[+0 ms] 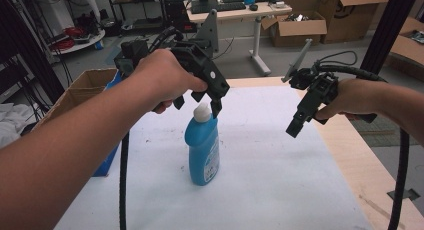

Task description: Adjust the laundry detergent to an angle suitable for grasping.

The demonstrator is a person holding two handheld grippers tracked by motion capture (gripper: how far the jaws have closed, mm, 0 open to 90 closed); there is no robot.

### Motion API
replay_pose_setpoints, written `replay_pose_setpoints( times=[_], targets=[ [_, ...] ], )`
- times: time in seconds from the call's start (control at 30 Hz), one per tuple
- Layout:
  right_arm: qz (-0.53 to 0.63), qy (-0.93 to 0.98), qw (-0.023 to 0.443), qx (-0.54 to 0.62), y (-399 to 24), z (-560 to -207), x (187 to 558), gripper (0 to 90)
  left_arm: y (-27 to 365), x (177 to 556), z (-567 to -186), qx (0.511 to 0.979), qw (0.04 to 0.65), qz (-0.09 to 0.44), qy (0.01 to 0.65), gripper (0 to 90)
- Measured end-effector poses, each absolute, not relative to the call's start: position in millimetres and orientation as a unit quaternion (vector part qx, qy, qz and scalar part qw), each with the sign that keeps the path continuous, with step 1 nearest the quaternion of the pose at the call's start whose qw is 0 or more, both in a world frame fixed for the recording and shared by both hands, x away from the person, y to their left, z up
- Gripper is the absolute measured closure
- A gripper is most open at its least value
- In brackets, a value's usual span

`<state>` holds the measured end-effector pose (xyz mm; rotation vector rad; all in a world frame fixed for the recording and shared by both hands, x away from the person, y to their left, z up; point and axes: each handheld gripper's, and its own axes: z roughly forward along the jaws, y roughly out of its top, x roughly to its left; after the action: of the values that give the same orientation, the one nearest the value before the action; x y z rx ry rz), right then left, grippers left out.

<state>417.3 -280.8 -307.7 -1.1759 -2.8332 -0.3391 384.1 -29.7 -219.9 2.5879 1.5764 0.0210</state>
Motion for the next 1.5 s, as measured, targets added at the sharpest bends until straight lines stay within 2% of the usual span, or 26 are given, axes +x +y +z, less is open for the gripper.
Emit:
replay_pose_setpoints(
  times=[1.5],
  targets=[
    [-0.114,-0.917,0.031,-0.380,-286.0,-316.0,418.8,16.9,-36.1,392.1,-281.7,0.850,0.034,-0.005,0.525,19.4]
  ],
)
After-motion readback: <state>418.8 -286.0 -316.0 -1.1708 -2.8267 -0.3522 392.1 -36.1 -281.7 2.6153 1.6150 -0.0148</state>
